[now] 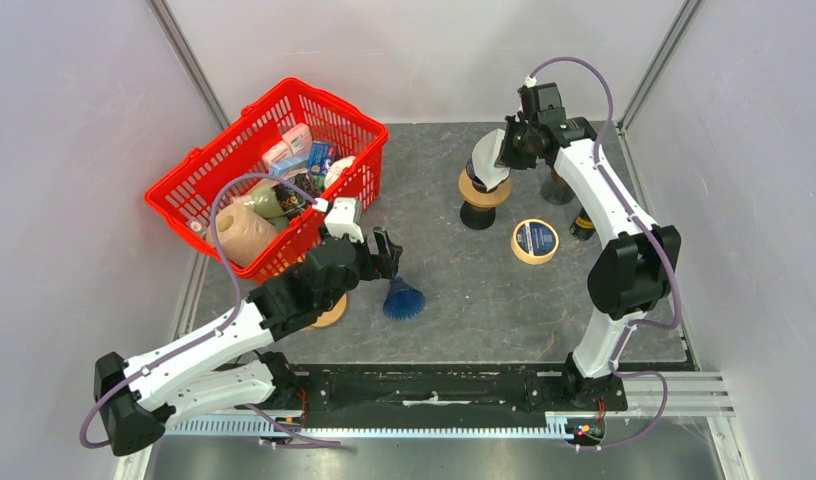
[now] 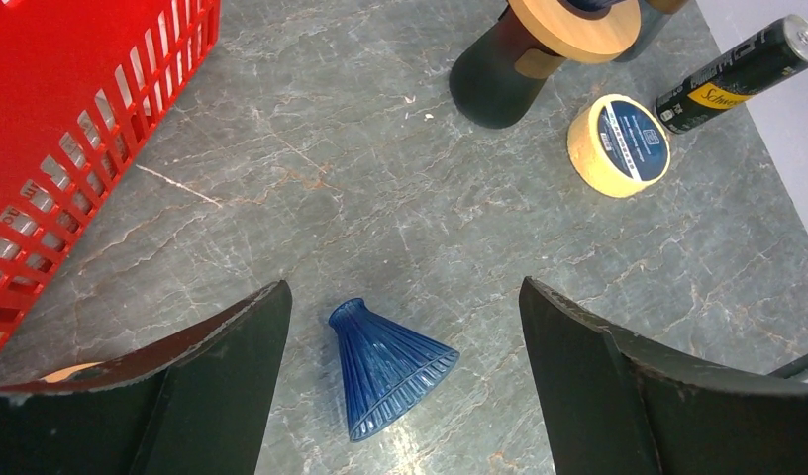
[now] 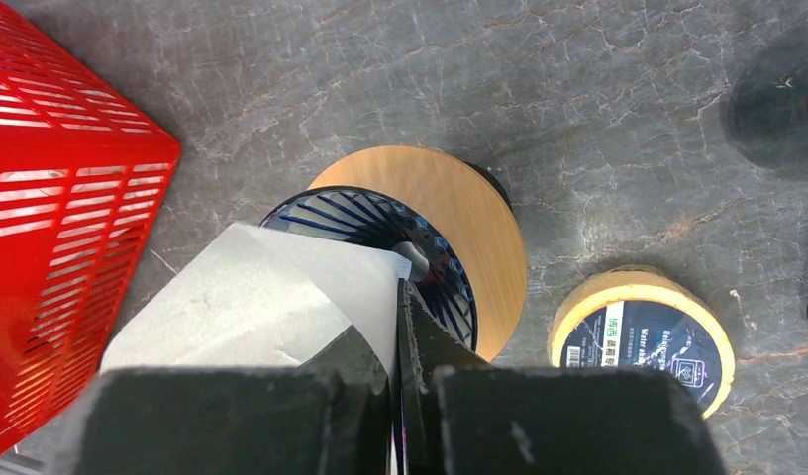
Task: Place the coffee filter in the dripper
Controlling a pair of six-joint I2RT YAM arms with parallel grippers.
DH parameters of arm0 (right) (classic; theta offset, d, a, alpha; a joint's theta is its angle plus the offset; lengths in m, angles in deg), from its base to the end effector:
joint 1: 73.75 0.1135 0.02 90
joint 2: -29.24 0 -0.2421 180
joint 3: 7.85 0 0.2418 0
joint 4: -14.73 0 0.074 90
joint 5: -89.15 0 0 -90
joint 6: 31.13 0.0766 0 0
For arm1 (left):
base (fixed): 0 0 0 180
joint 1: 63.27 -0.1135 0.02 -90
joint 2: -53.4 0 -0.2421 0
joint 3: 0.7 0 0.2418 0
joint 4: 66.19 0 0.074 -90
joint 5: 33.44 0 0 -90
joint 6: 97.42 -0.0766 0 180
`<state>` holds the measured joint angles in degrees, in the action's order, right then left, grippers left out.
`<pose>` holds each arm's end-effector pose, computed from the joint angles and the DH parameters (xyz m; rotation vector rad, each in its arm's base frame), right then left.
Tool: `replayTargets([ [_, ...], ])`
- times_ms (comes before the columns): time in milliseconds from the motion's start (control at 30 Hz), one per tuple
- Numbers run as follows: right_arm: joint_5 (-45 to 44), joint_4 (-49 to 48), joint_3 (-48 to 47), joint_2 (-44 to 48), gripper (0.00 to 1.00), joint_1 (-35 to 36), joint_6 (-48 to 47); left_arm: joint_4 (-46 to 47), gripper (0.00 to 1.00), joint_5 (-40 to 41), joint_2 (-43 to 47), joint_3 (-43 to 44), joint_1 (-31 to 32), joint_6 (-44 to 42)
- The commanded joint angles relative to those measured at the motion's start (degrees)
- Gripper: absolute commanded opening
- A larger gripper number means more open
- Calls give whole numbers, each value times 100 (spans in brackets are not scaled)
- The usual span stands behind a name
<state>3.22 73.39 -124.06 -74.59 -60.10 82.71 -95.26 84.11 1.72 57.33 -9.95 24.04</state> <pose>0.4049 0.1039 0.2917 0.1800 2.4056 0.3921 0.1724 -0.1722 0.2754 0.0568 1.9541 -0.5162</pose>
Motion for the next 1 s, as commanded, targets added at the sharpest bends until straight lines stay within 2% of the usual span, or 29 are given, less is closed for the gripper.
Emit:
replayTargets([
  [0,111,138,-339,-151,7,-21,-186,28,92,185,70,-23,-25,247],
  [133,151,193,-392,-273,11,-20,-215,28,92,172,78,-33,-31,247],
  [533,92,265,-584,-62,42,-20,-268,311,93,-109,36,-55,-32,325],
  [967,-711,326,-622,556,58,-20,-342,450,93,-323,-50,-63,-32,353],
])
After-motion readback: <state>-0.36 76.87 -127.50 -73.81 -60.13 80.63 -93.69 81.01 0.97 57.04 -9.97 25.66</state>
